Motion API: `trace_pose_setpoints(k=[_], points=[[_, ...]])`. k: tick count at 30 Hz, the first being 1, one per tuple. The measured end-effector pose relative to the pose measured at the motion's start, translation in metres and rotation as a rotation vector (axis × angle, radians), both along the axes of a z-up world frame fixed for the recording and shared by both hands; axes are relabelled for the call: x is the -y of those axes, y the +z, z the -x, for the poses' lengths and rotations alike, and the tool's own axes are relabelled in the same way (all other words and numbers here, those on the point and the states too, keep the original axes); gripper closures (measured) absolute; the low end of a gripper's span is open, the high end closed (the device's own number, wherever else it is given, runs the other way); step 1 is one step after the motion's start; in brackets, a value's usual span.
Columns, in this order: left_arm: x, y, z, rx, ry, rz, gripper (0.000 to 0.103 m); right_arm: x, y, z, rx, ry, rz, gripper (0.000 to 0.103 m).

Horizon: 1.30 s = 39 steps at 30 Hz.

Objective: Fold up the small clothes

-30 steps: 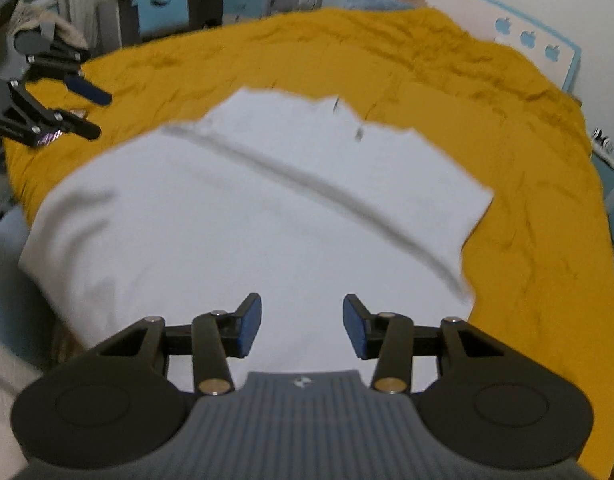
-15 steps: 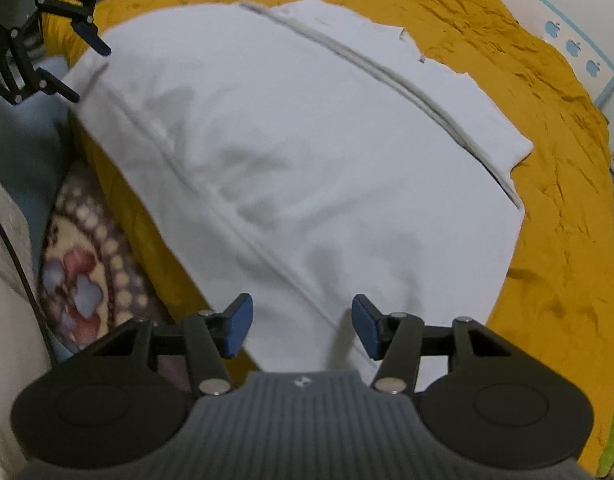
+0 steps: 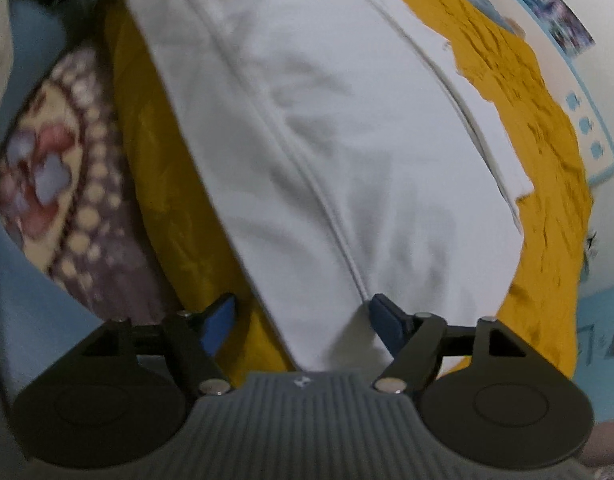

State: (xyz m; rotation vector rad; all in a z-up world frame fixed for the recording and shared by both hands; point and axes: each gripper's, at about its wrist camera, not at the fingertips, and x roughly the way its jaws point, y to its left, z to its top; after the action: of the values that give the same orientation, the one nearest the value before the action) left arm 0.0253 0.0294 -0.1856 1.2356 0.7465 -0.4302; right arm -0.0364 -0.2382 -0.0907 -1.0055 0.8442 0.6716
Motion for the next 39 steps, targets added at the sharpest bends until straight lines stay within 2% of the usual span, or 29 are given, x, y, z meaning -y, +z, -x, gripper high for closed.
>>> trace_pose_setpoints(k=[3, 4, 6, 8, 9, 10, 11, 12, 13, 15, 22, 27, 34, 39], points=[[0.002, -0.004, -0.003, 0.012, 0.008, -0.002, 0.029, -0.003, -0.009, 0.002, 0.035, 0.029, 0.038, 0.038], [0.002, -0.003, -0.001, 0.024, 0.007, -0.005, 0.036, -0.002, -0.009, 0.001, 0.043, 0.032, 0.042, 0.042], [0.0, 0.002, 0.001, 0.037, 0.003, -0.001, 0.043, 0.001, -0.004, 0.001, 0.057, 0.036, 0.045, 0.05], [-0.004, 0.012, 0.003, 0.038, 0.014, 0.03, 0.054, 0.004, 0.001, 0.002, 0.06, 0.034, 0.039, 0.06], [-0.005, 0.018, 0.006, 0.048, 0.023, 0.047, 0.071, 0.005, 0.006, 0.002, 0.045, 0.031, 0.032, 0.068], [-0.007, 0.025, 0.006, 0.052, 0.031, 0.063, 0.081, 0.006, 0.01, 0.004, 0.036, 0.031, 0.026, 0.074], [-0.008, 0.033, 0.007, 0.033, 0.038, 0.09, 0.088, 0.007, 0.014, 0.006, 0.04, 0.037, 0.027, 0.078], [-0.009, 0.041, 0.009, 0.014, 0.045, 0.119, 0.094, 0.008, 0.016, 0.009, 0.043, 0.046, 0.029, 0.088], [-0.01, 0.049, 0.012, 0.016, 0.048, 0.138, 0.094, 0.009, 0.021, 0.011, 0.043, 0.051, 0.031, 0.096], [-0.01, 0.059, 0.018, 0.038, 0.031, 0.135, 0.095, 0.011, 0.031, 0.014, 0.057, 0.05, 0.024, 0.103], [-0.018, 0.105, 0.015, 0.075, 0.052, 0.213, 0.095, 0.018, 0.084, 0.011, 0.124, -0.013, -0.055, 0.103], [-0.02, 0.137, -0.006, 0.154, 0.06, 0.238, 0.096, 0.019, 0.123, -0.007, 0.2, -0.053, -0.096, 0.103], [-0.017, 0.175, -0.059, 0.315, 0.108, 0.266, 0.096, 0.008, 0.173, -0.049, 0.379, -0.114, -0.133, 0.103], [-0.018, 0.197, -0.11, 0.384, 0.154, 0.301, 0.096, 0.003, 0.2, -0.092, 0.489, -0.138, -0.143, 0.103]])
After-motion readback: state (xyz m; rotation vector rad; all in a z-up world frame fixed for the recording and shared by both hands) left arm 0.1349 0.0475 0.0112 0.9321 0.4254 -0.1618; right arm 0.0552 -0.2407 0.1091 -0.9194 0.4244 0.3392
